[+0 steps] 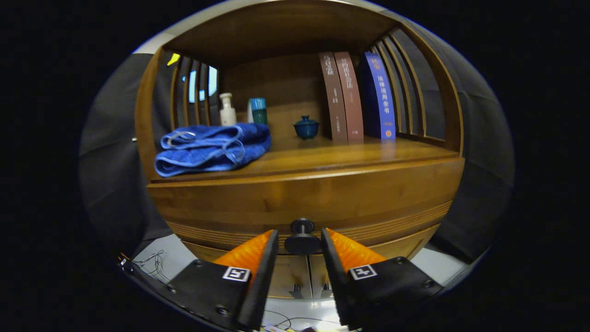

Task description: Pull open the drawer, take out the items inside it, and place them on the countertop above the cabinet.

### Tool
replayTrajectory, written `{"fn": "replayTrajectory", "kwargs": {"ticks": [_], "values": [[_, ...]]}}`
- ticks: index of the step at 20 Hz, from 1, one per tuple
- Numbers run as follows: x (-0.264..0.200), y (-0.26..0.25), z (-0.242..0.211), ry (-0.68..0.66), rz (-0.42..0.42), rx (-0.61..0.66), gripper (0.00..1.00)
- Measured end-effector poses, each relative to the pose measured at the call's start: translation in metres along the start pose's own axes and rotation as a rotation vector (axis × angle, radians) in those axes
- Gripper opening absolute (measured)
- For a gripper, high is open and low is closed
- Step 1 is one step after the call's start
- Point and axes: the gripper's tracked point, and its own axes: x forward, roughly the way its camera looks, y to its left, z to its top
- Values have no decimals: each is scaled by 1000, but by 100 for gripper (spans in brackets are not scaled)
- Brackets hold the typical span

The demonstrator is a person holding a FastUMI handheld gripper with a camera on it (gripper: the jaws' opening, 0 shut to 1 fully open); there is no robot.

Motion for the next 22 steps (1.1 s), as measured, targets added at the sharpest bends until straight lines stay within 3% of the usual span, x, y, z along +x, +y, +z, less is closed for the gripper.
{"fn": "replayTrajectory", "kwargs": {"ticks": [1, 2, 6, 7, 11, 22], "values": [[4, 0, -4, 7, -2, 12, 55], [8, -1, 5, 3, 0, 22, 55], [5, -2, -3, -46, -10, -48, 35], [4, -3, -3, -47, -15, -52, 25], [-9, -2, -6, -25, -11, 19, 25], [-102, -6, -36, 3, 38, -2, 25]]}}
